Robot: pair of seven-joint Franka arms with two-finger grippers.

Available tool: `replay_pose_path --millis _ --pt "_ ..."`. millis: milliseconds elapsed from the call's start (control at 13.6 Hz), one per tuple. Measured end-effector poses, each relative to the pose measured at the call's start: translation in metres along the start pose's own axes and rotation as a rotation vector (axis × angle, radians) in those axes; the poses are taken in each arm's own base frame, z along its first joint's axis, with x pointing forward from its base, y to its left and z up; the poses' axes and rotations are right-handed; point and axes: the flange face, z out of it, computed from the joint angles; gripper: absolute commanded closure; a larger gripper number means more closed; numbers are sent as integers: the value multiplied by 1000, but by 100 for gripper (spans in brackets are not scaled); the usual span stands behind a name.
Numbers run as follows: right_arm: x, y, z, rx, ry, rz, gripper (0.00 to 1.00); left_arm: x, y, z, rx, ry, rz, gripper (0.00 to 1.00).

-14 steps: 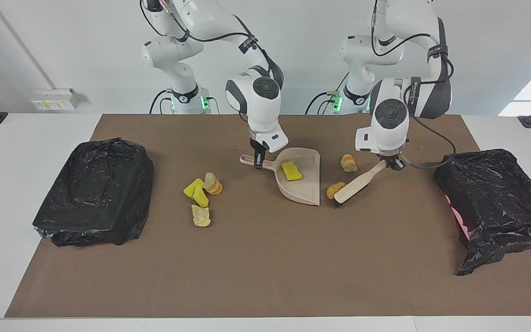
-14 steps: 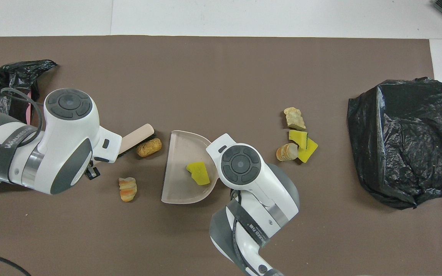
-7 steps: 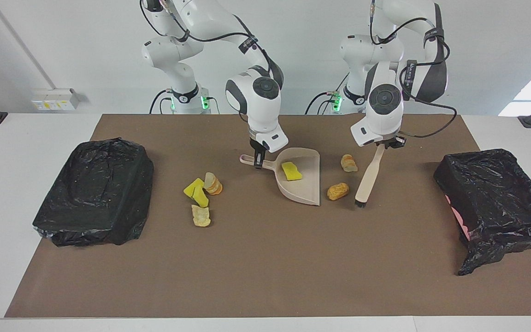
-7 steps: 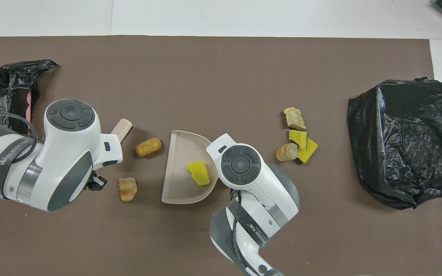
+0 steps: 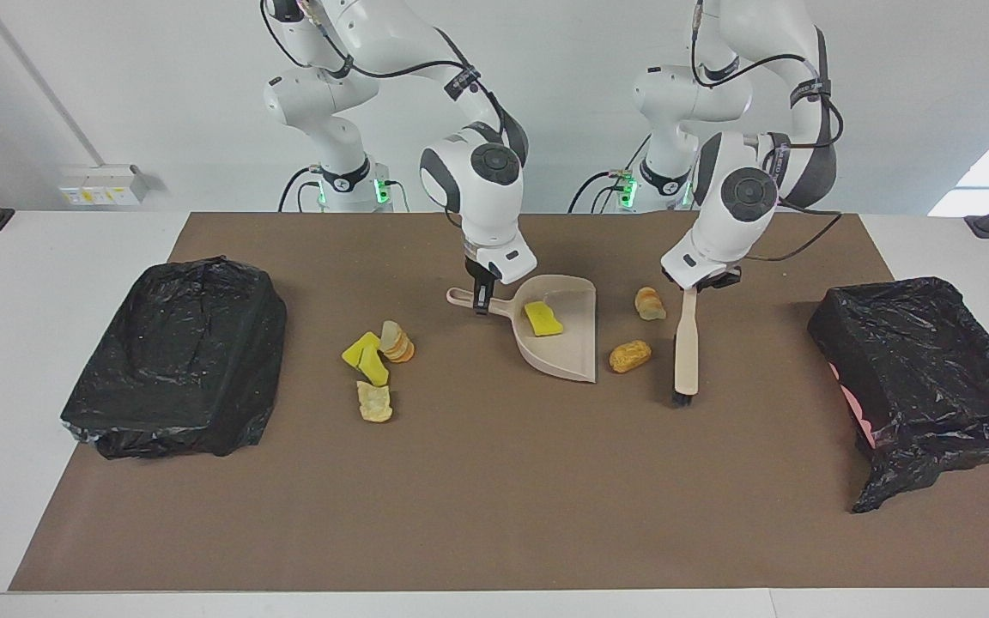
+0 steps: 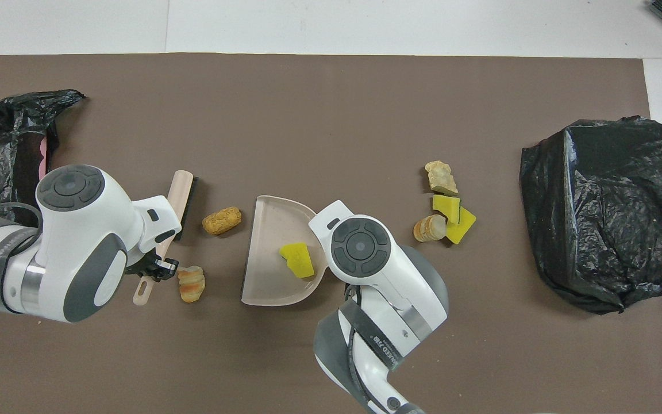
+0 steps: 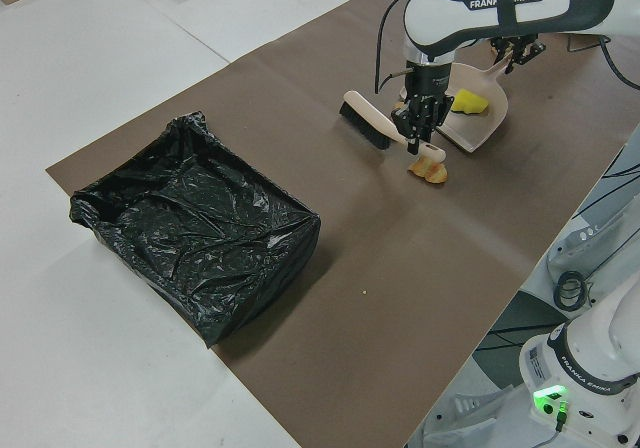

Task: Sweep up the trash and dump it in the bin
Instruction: 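Sweep the bread roll into the dustpan with the left gripper's brush, then sweep the remaining bread piece into the dustpan with the left gripper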

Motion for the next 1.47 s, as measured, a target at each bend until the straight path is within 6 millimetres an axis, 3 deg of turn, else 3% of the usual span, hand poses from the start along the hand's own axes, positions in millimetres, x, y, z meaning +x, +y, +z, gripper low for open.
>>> replay_pose_path --millis 220,513,807,1027,1246,1466 --pt "0 0 0 0 0 0 100 -11 29 9 -26 -17 56 100" --pt "0 0 0 0 0 1 100 -45 95 11 -48 -68 148 100" --pt "0 0 0 1 -1 1 100 -66 125 4 -92 -131 79 100" --pt "0 0 0 1 0 -2 100 -82 123 -22 -93 -140 21 100" --pt "-1 1 0 0 0 -20 100 -115 91 -56 -105 -165 -124 100" --pt "-7 8 2 -1 0 -111 100 -129 61 -53 -93 -169 -305 100"
